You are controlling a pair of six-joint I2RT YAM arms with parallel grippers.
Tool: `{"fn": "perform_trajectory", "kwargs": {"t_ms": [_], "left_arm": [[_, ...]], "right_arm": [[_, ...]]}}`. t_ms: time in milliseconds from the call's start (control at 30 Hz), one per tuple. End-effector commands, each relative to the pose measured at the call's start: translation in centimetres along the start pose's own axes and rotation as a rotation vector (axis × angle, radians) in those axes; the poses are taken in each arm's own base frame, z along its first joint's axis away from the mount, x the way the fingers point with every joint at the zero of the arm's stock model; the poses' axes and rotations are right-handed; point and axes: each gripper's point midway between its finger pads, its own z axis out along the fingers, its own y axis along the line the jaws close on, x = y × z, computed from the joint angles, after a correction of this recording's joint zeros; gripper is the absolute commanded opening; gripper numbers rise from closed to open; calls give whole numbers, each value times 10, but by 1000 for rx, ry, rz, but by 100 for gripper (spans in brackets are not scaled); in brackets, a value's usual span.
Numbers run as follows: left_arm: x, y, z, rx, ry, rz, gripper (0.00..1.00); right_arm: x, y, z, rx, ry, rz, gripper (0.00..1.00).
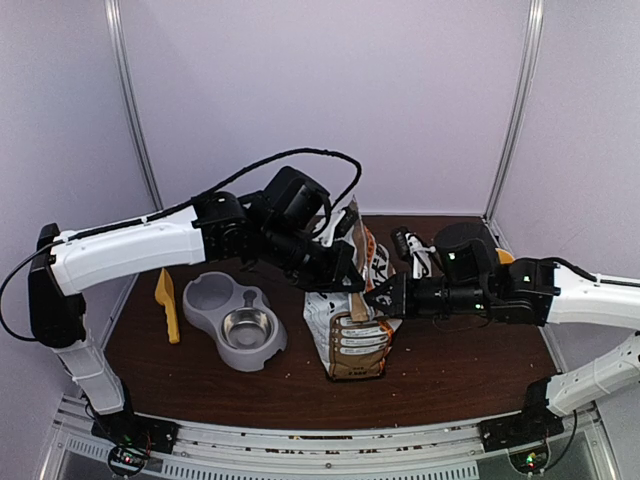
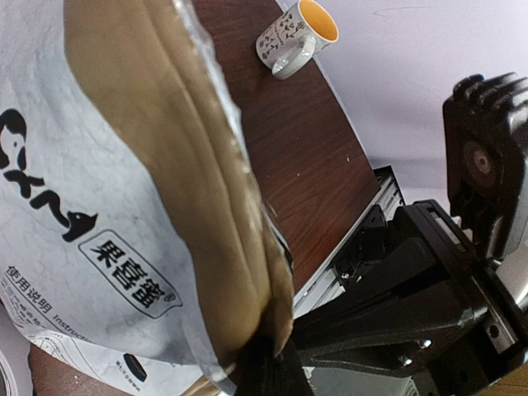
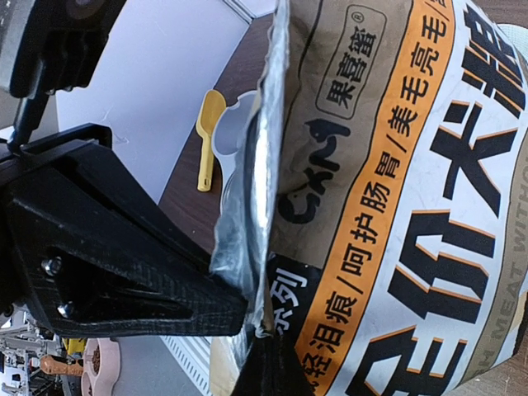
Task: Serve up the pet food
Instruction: Open the seal of the pet food bag.
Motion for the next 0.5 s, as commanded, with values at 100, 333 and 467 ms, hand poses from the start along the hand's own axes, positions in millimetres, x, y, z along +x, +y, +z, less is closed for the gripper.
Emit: {"fn": "perform_trajectory", "kwargs": {"t_ms": [100,333,467], "left_arm": [[-16,-44,-25,154,-88,77,0],[-15,-46,-25,167,-89,79,0],[-15,-47,-26,169,-90,81,0]], "right_arm": [[9,-26,14,116,13,8,0],[12,-30,20,139,23,15,0],[14,-33,23,153,30,20,0]]}}
